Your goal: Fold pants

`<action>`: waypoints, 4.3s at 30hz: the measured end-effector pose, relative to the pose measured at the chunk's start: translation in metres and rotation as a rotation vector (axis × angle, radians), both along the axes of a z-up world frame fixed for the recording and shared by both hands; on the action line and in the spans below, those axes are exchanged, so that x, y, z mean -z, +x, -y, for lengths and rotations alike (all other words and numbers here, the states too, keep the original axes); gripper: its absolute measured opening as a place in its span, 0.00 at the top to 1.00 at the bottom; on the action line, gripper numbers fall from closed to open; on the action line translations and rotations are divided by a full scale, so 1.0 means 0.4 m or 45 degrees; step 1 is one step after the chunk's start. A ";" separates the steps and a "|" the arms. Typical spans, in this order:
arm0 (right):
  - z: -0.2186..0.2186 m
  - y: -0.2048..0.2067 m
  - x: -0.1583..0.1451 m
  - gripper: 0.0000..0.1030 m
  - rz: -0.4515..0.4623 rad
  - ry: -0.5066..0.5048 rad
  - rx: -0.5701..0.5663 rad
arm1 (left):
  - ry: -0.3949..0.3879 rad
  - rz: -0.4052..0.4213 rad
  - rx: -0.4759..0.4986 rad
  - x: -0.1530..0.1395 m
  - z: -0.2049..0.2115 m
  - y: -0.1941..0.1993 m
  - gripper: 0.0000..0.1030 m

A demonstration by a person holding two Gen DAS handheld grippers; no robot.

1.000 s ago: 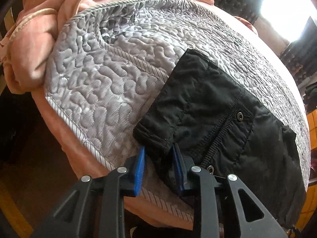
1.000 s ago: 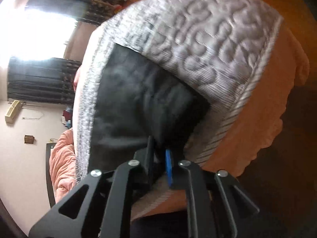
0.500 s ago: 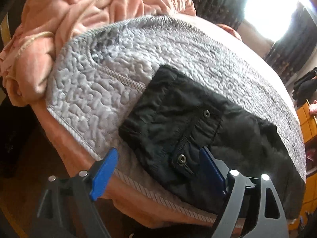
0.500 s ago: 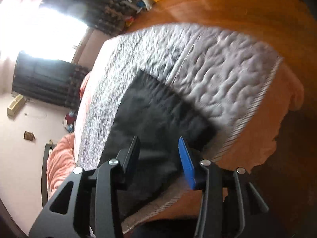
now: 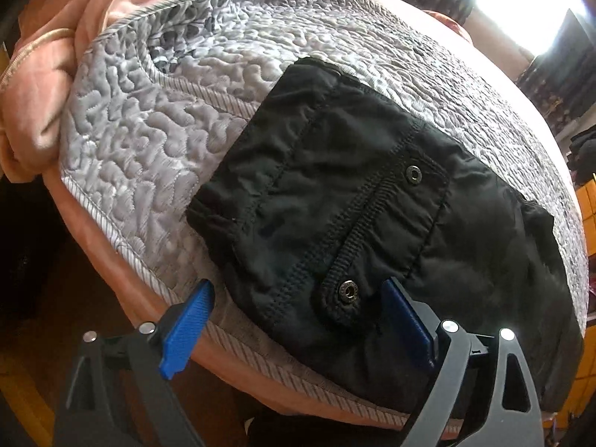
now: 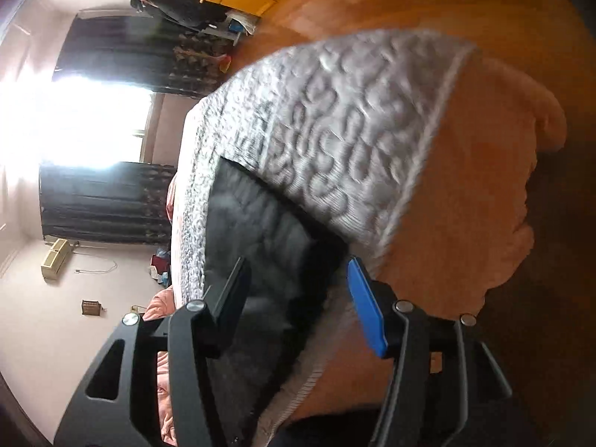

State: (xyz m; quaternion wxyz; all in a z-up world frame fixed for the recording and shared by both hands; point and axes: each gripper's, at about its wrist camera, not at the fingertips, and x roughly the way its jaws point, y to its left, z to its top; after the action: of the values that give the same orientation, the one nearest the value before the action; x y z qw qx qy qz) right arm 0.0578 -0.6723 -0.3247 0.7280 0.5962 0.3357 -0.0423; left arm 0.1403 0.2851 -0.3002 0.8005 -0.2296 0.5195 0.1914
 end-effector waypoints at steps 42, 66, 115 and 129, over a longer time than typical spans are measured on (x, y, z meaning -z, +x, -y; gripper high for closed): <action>-0.170 0.132 -0.282 0.83 0.298 -0.292 -0.208 | -0.048 0.292 -0.306 -0.010 0.000 -0.068 0.08; -0.452 0.099 -0.592 0.84 0.307 -0.914 -0.318 | -0.055 0.369 -0.293 -0.035 0.000 -0.090 0.07; -0.700 0.107 -0.749 0.85 0.420 -1.300 -0.444 | -0.035 0.308 -0.292 -0.026 0.016 -0.074 0.07; -0.780 0.106 -0.776 0.85 0.444 -1.404 -0.490 | -0.059 0.323 -0.303 -0.024 0.009 -0.080 0.07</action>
State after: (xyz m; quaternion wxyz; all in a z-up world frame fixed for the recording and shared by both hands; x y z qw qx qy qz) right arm 0.1003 -0.3603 -0.0144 0.9683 0.0581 0.2421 0.0207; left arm 0.1083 0.2816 -0.2906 0.8257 -0.3303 0.3879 0.2422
